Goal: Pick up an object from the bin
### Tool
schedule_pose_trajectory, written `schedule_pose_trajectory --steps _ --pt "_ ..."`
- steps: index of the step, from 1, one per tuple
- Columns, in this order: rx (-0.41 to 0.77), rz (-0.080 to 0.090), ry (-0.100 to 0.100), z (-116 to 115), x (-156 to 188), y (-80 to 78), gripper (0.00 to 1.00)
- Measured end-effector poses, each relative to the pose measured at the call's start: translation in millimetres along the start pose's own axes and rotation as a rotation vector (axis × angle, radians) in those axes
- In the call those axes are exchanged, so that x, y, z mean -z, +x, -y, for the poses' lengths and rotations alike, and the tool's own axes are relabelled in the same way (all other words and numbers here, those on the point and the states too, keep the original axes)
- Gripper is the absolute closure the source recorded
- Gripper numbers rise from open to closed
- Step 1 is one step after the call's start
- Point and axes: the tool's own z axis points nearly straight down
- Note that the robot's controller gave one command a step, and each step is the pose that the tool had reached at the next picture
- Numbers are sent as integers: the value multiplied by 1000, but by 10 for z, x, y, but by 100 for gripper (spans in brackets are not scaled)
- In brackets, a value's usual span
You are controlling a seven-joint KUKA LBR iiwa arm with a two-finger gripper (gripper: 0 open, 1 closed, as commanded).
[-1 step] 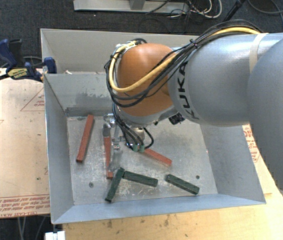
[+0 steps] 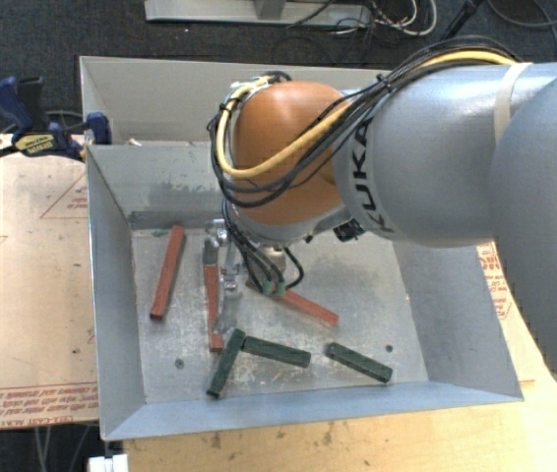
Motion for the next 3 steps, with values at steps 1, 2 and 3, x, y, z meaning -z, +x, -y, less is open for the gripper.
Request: schedule_pose_trajectory --steps 1,2,3 --pt "118 3 0 315 -575 94 0" --pt "208 6 -1 551 -1214 136 0" --pt "430 4 1 248 -1190 -141 0"
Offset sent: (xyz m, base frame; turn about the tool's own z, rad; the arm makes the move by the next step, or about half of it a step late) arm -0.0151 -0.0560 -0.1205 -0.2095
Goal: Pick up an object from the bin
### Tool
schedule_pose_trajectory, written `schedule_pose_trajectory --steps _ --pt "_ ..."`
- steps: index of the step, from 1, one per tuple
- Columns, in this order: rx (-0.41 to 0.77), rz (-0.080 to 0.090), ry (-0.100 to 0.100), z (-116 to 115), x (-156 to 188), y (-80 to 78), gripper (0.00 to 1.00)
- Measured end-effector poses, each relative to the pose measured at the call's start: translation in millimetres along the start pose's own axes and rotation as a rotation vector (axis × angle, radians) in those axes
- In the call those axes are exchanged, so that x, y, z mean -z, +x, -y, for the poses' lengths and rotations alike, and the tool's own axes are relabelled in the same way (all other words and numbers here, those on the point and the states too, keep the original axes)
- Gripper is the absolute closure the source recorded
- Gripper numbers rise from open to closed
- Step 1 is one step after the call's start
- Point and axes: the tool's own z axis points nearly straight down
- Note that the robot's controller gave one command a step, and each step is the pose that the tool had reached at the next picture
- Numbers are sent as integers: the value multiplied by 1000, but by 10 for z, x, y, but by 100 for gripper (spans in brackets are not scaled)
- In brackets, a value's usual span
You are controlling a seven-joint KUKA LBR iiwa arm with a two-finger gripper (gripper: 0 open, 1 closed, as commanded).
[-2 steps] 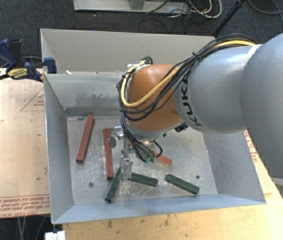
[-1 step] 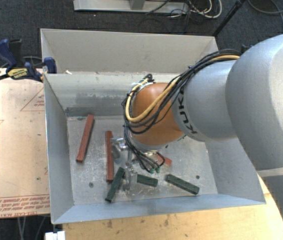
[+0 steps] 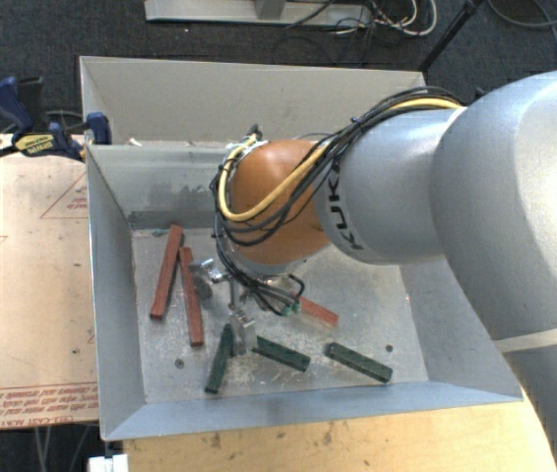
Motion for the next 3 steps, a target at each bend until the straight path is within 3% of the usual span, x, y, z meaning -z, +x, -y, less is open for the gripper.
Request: schedule_pose_trajectory --steps 1,2,3 --pt "-169 -5 -2 115 139 307 0" --pt "-65 3 -3 -1083 2 168 100" --pt "-70 3 -3 -1063 5 170 100"
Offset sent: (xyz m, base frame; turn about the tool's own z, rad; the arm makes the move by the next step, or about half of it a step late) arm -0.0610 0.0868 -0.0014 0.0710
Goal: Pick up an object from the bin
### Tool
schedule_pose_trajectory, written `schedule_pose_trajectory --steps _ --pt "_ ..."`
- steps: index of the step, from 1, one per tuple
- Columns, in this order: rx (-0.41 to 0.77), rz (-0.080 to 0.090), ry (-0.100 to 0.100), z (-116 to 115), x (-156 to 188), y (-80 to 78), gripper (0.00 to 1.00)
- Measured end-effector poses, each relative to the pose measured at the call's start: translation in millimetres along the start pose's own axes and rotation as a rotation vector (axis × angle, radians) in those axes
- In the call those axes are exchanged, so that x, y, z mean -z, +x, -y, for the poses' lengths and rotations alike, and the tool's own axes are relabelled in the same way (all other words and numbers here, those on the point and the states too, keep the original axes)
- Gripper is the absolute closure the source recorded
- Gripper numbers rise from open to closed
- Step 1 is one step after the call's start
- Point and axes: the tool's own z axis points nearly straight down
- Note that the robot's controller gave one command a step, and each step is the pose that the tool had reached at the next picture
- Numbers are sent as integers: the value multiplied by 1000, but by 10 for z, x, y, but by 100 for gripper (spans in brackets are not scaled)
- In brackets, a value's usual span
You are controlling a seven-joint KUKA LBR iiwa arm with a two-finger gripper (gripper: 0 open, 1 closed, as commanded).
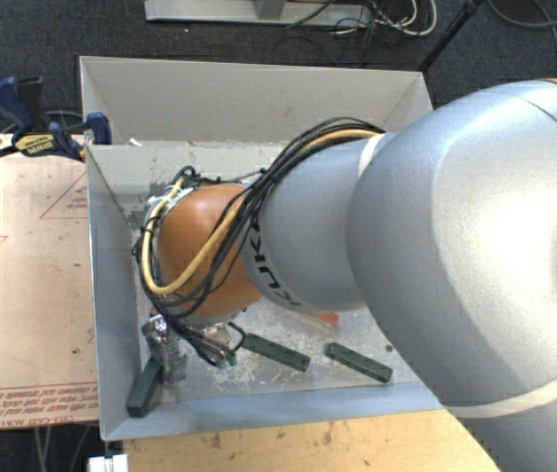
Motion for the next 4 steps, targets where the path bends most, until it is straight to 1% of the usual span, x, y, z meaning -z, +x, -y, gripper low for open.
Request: schedule_pose_trajectory --steps 1,2,4 --pt "-1 -5 1 5 38 14 100" --pt "-1 -14 3 8 238 33 100" --pt "0 -7 2 2 671 10 100"
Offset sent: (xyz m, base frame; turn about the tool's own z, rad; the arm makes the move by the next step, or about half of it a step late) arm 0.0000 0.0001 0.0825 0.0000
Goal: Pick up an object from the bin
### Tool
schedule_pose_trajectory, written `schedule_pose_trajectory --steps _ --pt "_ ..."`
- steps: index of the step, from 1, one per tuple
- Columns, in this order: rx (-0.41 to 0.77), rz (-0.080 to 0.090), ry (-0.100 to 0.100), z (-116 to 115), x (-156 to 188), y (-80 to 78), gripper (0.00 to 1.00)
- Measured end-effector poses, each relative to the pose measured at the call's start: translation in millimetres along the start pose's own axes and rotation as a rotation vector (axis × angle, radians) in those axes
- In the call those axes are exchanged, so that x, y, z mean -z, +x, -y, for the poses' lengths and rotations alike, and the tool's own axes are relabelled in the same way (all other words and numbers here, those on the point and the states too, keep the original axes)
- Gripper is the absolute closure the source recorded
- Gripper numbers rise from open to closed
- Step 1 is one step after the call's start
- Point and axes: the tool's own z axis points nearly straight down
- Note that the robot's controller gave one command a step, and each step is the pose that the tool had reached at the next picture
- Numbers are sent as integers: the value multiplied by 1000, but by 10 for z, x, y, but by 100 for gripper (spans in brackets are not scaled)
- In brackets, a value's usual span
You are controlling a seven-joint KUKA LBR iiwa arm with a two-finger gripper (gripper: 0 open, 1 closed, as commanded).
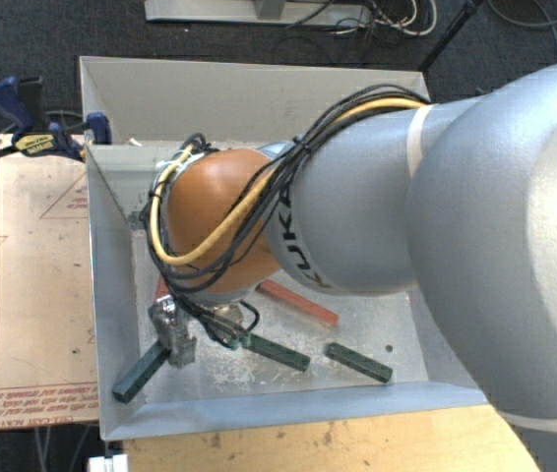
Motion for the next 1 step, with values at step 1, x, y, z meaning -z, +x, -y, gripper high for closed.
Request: schedule_pose_trajectory --steps 1 --pt "0 2 0 -1 167 -4 100"
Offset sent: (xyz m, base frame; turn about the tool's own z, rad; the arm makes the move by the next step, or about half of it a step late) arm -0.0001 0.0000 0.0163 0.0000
